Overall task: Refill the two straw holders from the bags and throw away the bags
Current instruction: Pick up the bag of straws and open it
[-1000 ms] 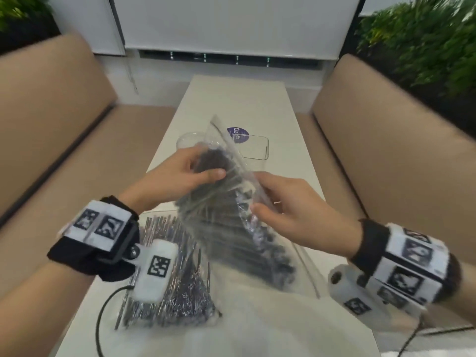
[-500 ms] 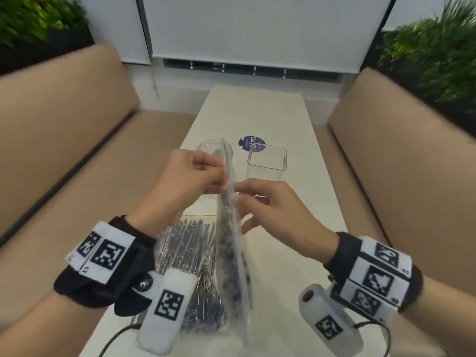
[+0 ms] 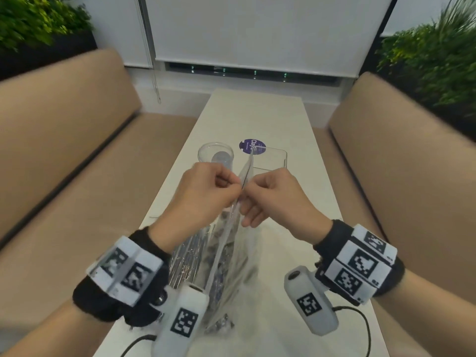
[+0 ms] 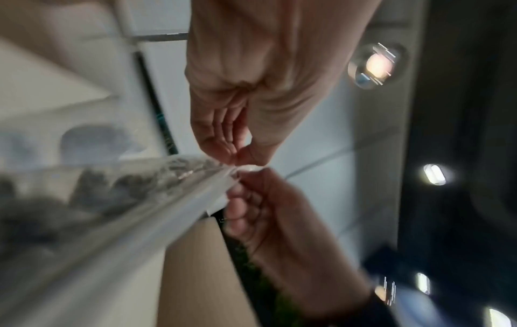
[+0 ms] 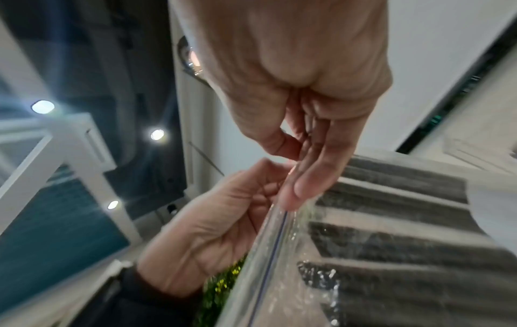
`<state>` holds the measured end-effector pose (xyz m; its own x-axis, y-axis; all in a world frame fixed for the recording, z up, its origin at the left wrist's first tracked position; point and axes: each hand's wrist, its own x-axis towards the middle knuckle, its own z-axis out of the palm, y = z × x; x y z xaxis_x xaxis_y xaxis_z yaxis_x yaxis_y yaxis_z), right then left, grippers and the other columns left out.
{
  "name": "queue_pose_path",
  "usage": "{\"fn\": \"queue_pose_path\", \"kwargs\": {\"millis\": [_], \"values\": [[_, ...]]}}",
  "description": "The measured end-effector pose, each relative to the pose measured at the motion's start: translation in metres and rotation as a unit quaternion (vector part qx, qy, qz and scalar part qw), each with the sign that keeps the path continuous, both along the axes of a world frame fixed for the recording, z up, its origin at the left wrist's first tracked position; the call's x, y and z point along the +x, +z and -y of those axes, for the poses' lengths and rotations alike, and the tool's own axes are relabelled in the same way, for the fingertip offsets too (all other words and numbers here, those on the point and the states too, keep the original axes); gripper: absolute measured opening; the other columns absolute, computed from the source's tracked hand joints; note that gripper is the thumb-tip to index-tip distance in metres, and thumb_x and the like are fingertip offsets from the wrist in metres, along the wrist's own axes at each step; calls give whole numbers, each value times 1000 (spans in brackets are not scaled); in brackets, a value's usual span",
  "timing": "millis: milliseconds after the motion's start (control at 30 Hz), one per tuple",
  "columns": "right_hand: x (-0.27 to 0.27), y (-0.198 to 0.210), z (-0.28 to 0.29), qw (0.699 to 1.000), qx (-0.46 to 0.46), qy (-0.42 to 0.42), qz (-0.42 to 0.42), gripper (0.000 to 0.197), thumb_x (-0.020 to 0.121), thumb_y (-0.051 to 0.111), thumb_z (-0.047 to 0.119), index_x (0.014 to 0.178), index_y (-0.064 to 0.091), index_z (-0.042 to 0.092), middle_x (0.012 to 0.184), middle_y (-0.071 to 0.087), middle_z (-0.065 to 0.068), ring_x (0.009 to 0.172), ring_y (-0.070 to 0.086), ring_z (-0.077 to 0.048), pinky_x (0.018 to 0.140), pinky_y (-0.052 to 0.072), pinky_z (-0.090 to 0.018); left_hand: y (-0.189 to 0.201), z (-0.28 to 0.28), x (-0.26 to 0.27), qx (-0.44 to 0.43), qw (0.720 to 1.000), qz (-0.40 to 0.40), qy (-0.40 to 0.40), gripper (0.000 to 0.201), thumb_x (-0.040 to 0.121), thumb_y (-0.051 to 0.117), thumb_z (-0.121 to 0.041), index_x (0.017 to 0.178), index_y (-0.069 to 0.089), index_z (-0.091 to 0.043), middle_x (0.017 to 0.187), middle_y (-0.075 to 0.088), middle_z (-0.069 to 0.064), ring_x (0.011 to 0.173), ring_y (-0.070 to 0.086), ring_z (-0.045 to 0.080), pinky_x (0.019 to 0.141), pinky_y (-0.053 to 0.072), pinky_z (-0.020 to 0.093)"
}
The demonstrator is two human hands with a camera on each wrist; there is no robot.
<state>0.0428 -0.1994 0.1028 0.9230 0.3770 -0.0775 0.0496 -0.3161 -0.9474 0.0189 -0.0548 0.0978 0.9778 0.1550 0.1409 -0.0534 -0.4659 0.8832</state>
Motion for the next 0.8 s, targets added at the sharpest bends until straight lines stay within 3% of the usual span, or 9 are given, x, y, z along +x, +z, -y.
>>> {"fn": "queue_pose_path", "kwargs": {"millis": [67,133,267,367,467,567,633,700,800], "values": [[-1,1,3,997,-48,-23,57,30,88,52,5,65,65,-9,44,61,-3,36,61,-16,38,47,-20,-1,2,-2,152,984,74,57,5,79,64,-13,82,67,-15,63,64,-7,62,62,16,65,52,30],[-1,3,8,994,-62,-34,83,31,86,55,7,63,64,-10,42,58,-2,32,55,-14,36,42,-18,1,-7,-2,198,967,125,95,7,81,62,-8,87,63,-12,73,63,-3,68,60,20,67,50,34],[3,8,15,995,-46,-51,74,28,84,50,7,58,62,1,42,54,1,33,48,-13,41,40,-20,1,-6,-10,251,957,141,-36,14,86,56,-9,88,60,-22,101,50,-2,69,63,25,67,52,41],[3,7,7,994,-38,-52,88,26,85,49,10,62,55,1,46,50,0,39,53,-14,48,47,-31,-3,6,-9,220,973,36,-63,16,87,56,-28,96,69,-33,103,59,-7,72,64,14,72,47,25],[-2,2,0,995,-62,-30,79,16,88,59,21,84,54,7,62,57,3,50,60,-14,54,57,-37,-3,9,-1,184,982,12,-41,29,77,62,-10,97,66,-31,75,61,-15,57,52,-2,52,37,7],[-3,-4,9,993,-104,-10,50,15,85,58,8,96,47,9,69,58,-3,54,62,-21,57,60,-41,-6,-2,-1,208,976,36,-54,51,72,68,-5,117,63,-26,104,56,-11,66,50,-2,63,35,1],[2,0,32,982,-167,-33,87,18,82,57,2,96,49,9,70,59,-6,50,58,-21,49,57,-36,-11,-23,-4,278,956,21,-89,62,73,61,6,126,61,-26,117,47,-5,70,49,3,68,37,6],[8,11,62,969,-225,-49,84,19,81,58,0,97,53,9,76,60,-8,50,56,-19,40,51,-27,-17,-48,-9,379,915,-54,-128,85,75,51,13,135,47,-48,128,37,-2,77,50,12,71,43,22],[9,22,93,964,-267,3,-21,14,86,60,5,97,59,13,87,66,-11,60,64,-17,49,54,-25,-11,-66,-16,452,857,-186,-164,86,86,46,4,138,24,-60,131,46,0,92,52,14,75,41,24]]}}
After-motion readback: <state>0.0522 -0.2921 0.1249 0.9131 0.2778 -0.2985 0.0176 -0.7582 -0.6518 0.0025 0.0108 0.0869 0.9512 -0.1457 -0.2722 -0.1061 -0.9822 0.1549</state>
